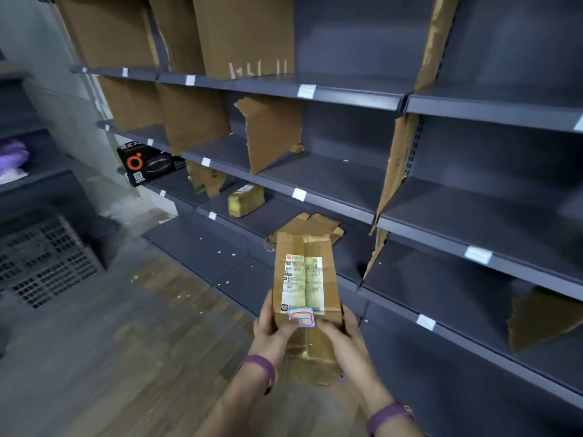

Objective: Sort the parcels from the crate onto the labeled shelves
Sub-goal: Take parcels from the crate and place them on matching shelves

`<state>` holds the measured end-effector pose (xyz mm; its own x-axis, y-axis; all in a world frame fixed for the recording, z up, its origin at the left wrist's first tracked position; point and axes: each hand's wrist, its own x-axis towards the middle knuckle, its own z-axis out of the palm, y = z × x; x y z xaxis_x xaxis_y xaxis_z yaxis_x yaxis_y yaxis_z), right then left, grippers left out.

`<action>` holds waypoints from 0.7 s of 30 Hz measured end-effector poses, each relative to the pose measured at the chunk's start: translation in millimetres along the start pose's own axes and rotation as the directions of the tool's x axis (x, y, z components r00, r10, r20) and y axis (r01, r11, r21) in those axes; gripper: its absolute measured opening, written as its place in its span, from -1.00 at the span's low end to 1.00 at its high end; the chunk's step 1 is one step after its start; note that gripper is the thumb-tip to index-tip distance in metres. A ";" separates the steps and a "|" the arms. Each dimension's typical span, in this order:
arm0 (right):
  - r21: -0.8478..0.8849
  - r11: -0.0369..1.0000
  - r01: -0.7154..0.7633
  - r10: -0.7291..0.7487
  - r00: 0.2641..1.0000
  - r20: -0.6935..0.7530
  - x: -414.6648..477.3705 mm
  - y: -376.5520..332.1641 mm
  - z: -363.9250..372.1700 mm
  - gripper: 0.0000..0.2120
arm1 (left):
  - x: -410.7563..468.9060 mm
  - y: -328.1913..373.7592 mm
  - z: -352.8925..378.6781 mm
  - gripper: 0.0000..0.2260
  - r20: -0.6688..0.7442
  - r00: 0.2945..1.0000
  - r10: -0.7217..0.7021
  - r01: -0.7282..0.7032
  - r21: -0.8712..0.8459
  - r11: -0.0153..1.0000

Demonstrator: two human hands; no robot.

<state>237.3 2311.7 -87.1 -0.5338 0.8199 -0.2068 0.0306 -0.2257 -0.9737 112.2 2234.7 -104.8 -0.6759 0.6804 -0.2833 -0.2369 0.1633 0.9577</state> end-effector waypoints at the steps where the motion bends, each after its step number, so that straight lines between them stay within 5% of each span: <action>1: 0.000 1.000 -0.002 0.002 1.000 0.010 2.3 -2.2 10.0 -0.59 | 3.2 2.9 -9.3 -0.22 -0.009 1.000 -0.003 0.003 -0.014 1.000; 21: -0.026 0.999 -0.042 0.041 0.999 -0.028 73.5 -5.6 227.6 -0.55 | 144.9 22.9 -198.6 -0.27 0.089 0.996 0.028 -0.017 -0.125 0.992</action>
<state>5.6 2253.5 -75.1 -0.5079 0.8245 -0.2496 0.0749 -0.2463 -0.9663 -129.7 2195.2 -134.0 -0.6177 0.7454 -0.2507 -0.3110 0.0613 0.9484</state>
